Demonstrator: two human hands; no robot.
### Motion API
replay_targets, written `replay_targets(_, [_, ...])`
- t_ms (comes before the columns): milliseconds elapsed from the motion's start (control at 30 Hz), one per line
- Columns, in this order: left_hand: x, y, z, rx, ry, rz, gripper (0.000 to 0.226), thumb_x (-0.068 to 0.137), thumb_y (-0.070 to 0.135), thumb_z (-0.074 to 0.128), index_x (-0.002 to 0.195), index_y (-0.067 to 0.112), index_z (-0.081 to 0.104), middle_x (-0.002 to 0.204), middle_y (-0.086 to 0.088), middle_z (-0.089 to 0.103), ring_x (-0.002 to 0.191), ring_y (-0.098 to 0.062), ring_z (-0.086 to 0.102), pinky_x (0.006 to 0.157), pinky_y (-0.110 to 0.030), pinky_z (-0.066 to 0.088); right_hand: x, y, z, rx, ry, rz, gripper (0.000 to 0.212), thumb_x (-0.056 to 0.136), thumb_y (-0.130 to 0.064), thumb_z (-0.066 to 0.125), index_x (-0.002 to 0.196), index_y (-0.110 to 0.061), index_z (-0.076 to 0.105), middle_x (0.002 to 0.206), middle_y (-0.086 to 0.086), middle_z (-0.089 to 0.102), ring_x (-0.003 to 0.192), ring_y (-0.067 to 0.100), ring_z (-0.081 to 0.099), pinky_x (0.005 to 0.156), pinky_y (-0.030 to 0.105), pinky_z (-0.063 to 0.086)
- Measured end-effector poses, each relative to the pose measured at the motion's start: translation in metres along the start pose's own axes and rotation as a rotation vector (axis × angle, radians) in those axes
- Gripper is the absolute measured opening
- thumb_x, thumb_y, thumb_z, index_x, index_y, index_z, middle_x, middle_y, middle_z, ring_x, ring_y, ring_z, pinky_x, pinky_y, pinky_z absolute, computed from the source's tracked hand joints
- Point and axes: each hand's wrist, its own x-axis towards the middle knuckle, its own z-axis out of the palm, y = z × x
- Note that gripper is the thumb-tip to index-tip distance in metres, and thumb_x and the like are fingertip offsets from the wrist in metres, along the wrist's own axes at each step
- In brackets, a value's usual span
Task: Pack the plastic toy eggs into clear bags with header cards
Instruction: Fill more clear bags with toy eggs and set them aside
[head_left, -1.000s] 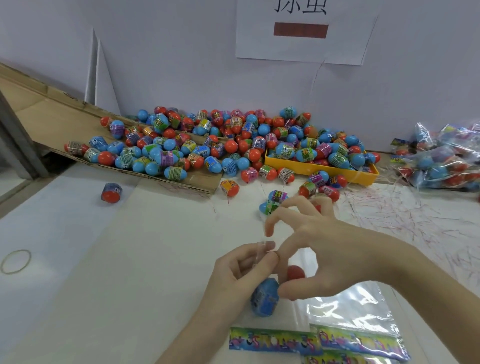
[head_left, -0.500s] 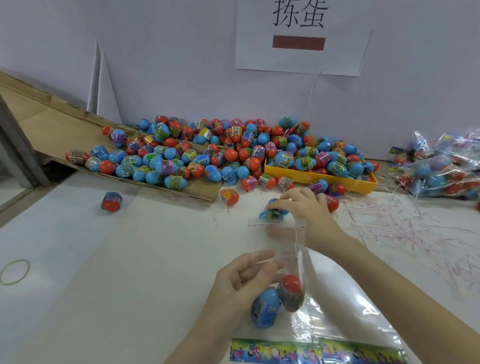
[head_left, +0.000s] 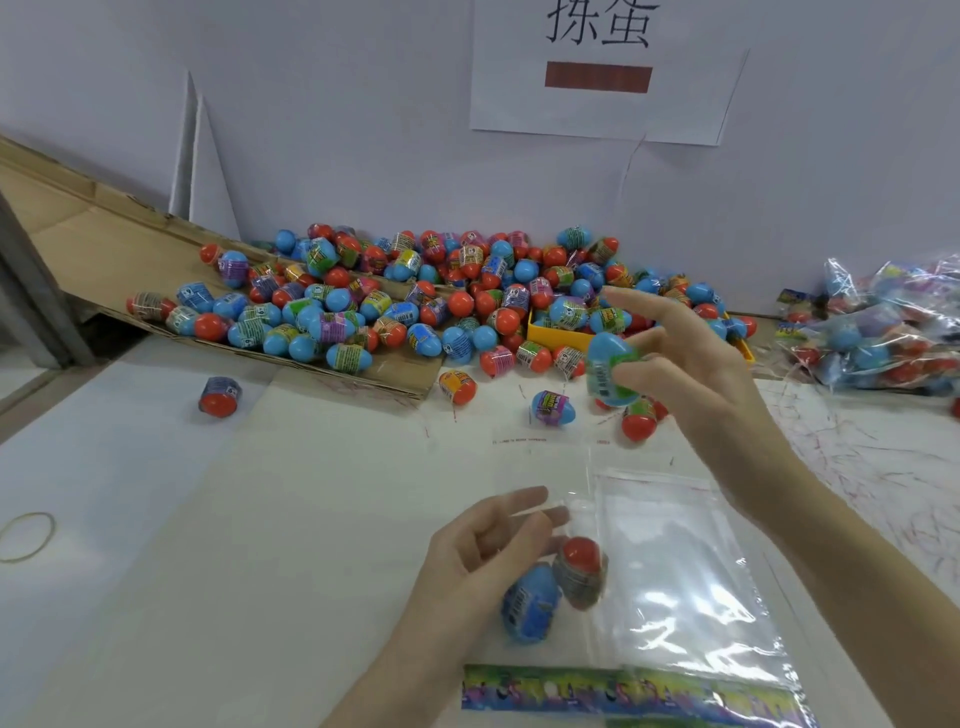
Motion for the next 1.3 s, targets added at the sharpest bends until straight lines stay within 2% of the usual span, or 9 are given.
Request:
replay_targets(267, [0.000,-0.001,-0.001,0.028,0.006,0.042,0.056,0.052,0.045,0.068,0.103,0.020,0.065,0.098,0.004,0.074,0.096,-0.014,0.068,0.083,-0.027,0.055,-0.013,-0.014,0.009,-0.437,-0.220,-0.082,0.022,0.063,-0.047,0.058,0.083,-0.040,0.056,0.084,-0.024,0.060,0.089,-0.002,0.051,0.095,0.042,0.034])
replay_targets(400, [0.000,-0.003,-0.001,0.053,0.011,0.071,0.048,0.050,0.048,0.069,0.094,0.027,0.068,0.097,0.007,0.073,0.097,-0.012,0.068,0.086,-0.028,0.054,-0.011,-0.015,0.007,-0.715,-0.339,-0.157,0.024,0.064,-0.059,0.055,0.084,-0.045,0.053,0.090,-0.033,0.047,0.085,-0.002,0.030,0.078,0.028,0.016])
replay_targets(733, [-0.001,-0.003,0.000,0.064,0.028,0.094,0.037,0.052,0.046,0.069,0.088,0.037,0.073,0.087,-0.002,0.074,0.085,-0.013,0.070,0.069,-0.020,0.055,-0.010,-0.011,0.005,-0.567,-0.641,-0.149,0.034,0.063,-0.071,0.031,0.089,-0.058,0.049,0.078,-0.038,0.056,0.096,-0.011,0.040,0.083,0.024,0.020])
replay_targets(800, [0.000,-0.005,0.000,0.047,0.037,0.080,0.038,0.051,0.047,0.069,0.086,0.034,0.074,0.090,-0.002,0.074,0.089,-0.015,0.070,0.074,-0.024,0.056,-0.007,-0.008,0.009,-0.425,-0.591,-0.150,0.033,0.071,-0.064,0.034,0.091,-0.050,0.056,0.077,-0.037,0.058,0.090,-0.013,0.048,0.083,0.016,0.030])
replay_targets(900, [0.003,-0.008,-0.003,0.025,0.062,0.056,0.045,0.048,0.047,0.071,0.088,0.025,0.074,0.094,-0.001,0.074,0.094,-0.015,0.069,0.087,-0.035,0.054,0.012,0.017,0.013,-0.081,-0.157,-0.073,0.017,0.087,-0.034,0.048,0.083,-0.029,0.064,0.084,-0.016,0.068,0.072,-0.009,0.058,0.061,0.006,0.043])
replay_targets(967, [0.004,-0.009,-0.003,0.021,0.066,0.032,0.048,0.048,0.047,0.071,0.089,0.023,0.073,0.094,-0.002,0.074,0.095,-0.017,0.069,0.090,-0.040,0.052,0.027,0.039,0.017,-0.277,0.052,0.027,0.009,0.089,-0.027,0.054,0.090,-0.024,0.063,0.093,-0.007,0.066,0.079,0.000,0.058,0.071,0.018,0.047])
replay_targets(1067, [0.006,-0.008,-0.003,-0.019,0.060,-0.006,0.041,0.048,0.045,0.070,0.084,0.028,0.075,0.094,-0.010,0.073,0.092,-0.021,0.069,0.087,-0.041,0.053,0.034,0.073,0.026,-0.699,-0.156,0.199,0.041,0.084,-0.007,0.057,0.121,-0.025,0.054,0.115,-0.004,0.056,0.112,0.021,0.046,0.096,0.045,0.035])
replay_targets(1200, [0.008,-0.009,-0.005,-0.061,0.036,-0.036,0.034,0.054,0.040,0.066,0.084,0.028,0.075,0.093,-0.006,0.074,0.082,-0.015,0.070,0.070,-0.028,0.057,0.029,0.087,0.033,-0.836,-0.170,0.114,0.053,0.079,0.002,0.053,0.124,-0.027,0.053,0.122,-0.002,0.054,0.115,0.022,0.039,0.086,0.038,0.024])
replay_targets(1300, [0.008,-0.009,-0.006,-0.092,0.022,-0.052,0.043,0.052,0.040,0.067,0.091,0.022,0.072,0.094,-0.005,0.074,0.084,-0.015,0.070,0.069,-0.026,0.057,0.028,0.083,0.027,-0.622,-0.043,0.076,0.038,0.085,-0.015,0.062,0.121,-0.026,0.055,0.112,-0.006,0.060,0.105,0.017,0.050,0.089,0.035,0.038])
